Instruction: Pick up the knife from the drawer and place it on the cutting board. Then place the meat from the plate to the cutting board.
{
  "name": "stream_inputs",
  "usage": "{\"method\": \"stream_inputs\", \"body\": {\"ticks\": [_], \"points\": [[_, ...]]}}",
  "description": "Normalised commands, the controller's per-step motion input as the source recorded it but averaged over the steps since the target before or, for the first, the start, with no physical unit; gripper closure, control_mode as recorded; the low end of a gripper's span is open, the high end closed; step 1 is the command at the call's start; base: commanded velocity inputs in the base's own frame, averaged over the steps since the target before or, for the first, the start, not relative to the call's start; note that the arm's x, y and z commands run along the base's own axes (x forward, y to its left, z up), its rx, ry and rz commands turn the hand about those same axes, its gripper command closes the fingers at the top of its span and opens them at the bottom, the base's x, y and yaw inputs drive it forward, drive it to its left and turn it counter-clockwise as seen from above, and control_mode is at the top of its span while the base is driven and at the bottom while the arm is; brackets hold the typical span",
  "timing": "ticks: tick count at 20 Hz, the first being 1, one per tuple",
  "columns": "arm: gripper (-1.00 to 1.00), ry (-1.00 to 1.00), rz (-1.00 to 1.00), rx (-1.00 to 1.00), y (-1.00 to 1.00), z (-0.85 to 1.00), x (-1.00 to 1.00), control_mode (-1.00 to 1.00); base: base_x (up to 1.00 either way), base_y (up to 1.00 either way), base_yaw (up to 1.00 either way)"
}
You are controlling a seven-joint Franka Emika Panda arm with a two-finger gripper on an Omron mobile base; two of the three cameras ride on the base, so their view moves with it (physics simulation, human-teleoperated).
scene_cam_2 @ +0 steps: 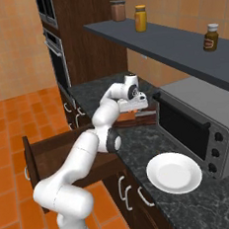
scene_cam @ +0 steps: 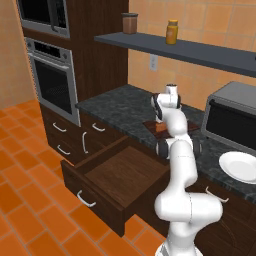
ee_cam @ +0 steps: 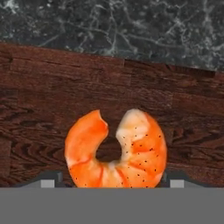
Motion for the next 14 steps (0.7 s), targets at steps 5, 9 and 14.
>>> {"method": "stream_inputs", "body": {"ticks": [5,9,14], "points": [[-1.0,0.0,0.0,-0.1,0.27,0.25,0.0,-1.0,0.0,0.0,0.0],[-1.0,0.0,0.0,-0.14,0.56,0.24,0.0,-1.0,0.0,0.0,0.0],[-1.0,0.03,0.01,-0.23,1.0,0.27,-0.51,-1.0,0.0,0.0,0.0]]}}
